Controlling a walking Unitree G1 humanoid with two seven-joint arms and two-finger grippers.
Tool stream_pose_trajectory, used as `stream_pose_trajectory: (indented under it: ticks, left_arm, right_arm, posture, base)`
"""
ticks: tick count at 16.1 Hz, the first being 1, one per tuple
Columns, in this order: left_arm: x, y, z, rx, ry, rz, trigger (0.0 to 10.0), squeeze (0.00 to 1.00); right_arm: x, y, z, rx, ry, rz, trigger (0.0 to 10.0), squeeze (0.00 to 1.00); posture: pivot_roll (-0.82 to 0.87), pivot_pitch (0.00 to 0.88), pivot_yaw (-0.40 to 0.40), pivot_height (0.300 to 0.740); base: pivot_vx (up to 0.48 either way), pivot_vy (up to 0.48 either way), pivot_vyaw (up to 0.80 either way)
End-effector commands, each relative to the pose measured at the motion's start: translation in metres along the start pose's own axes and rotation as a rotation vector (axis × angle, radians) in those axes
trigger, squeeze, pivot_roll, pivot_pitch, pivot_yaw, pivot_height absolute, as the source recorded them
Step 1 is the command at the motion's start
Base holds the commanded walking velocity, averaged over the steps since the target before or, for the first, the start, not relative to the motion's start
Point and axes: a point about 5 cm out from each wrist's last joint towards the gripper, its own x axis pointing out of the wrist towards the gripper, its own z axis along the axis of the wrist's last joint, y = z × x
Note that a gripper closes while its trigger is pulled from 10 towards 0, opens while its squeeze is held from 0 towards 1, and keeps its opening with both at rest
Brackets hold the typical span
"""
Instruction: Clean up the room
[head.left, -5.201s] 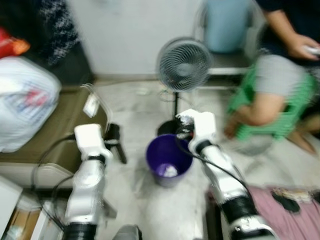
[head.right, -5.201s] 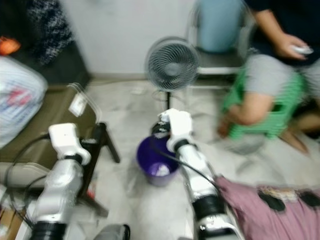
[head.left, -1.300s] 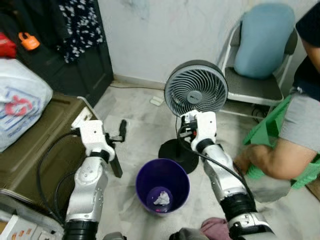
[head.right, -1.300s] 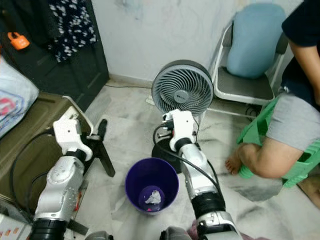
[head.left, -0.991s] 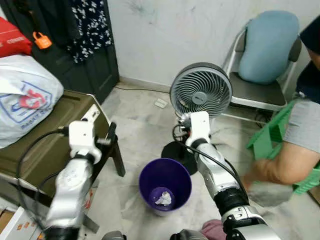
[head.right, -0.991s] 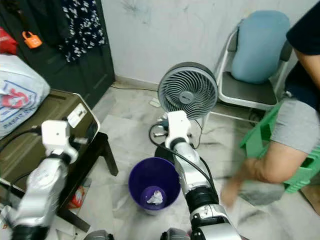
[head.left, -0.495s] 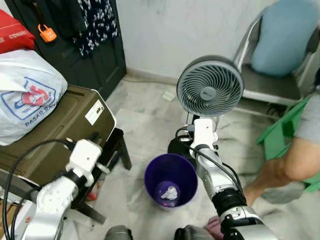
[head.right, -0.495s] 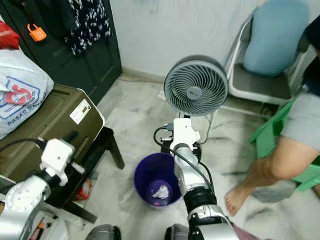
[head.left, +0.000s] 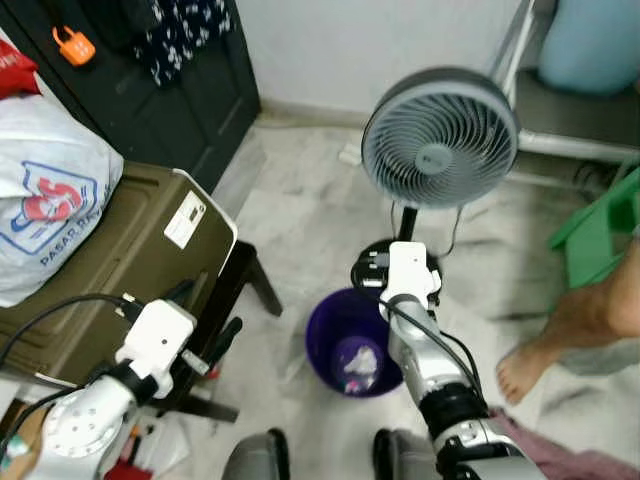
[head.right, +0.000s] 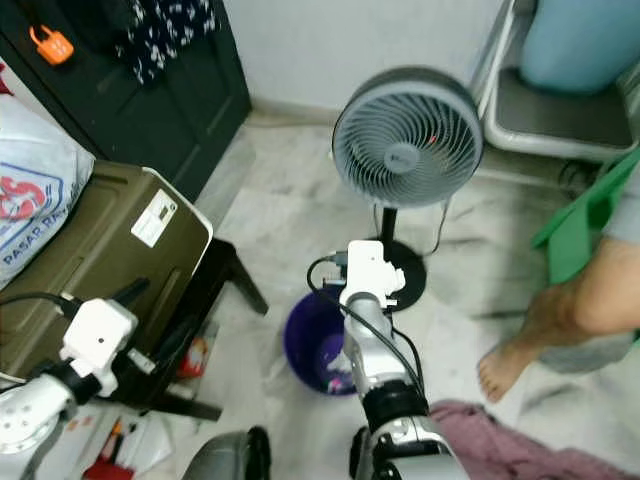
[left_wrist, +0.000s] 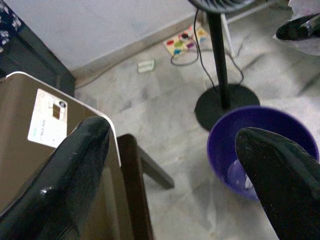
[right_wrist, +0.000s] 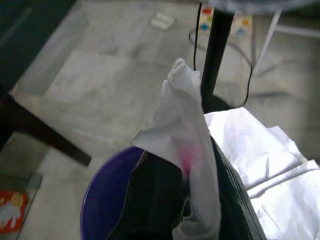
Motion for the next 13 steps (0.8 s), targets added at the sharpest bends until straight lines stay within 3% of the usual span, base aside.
stream_pose_trajectory:
  ticks: [1, 4, 6, 9, 13]
  left_arm:
    - [-0.008, 0.003, -0.001, 0.004, 0.026, -0.008, 10.0, 0.00]
    - [-0.017, 0.005, 0.000, 0.009, 0.057, -0.024, 10.0, 0.00]
    - [-0.021, 0.006, 0.002, 0.009, 0.066, -0.027, 10.0, 0.00]
    - [-0.024, 0.008, 0.000, 0.008, 0.083, -0.028, 10.0, 0.00]
    - [-0.025, 0.003, -0.001, -0.018, 0.096, -0.028, 10.0, 0.00]
  right_arm:
    - [-0.002, 0.010, -0.004, -0.006, 0.024, 0.014, 10.0, 0.00]
    - [0.002, 0.014, -0.011, -0.046, 0.078, -0.011, 10.0, 0.00]
    - [0.005, 0.002, -0.019, -0.102, 0.123, -0.087, 10.0, 0.00]
    - [0.007, -0.008, -0.017, -0.133, 0.109, -0.140, 10.0, 0.00]
    - [0.009, -0.016, -0.016, -0.113, 0.097, -0.187, 10.0, 0.00]
  posture:
    - [0.12, 0.264, 0.150, 0.740]
    - [0.14, 0.294, 0.165, 0.740]
    - [0.15, 0.306, 0.167, 0.740]
    - [0.14, 0.315, 0.170, 0.740]
    - [0.13, 0.319, 0.175, 0.740]
  base:
    - [0.000, 0.000, 0.00]
    - [0.000, 0.000, 0.00]
    - [0.000, 0.000, 0.00]
    - [0.000, 0.000, 0.00]
    - [0.000, 0.000, 0.00]
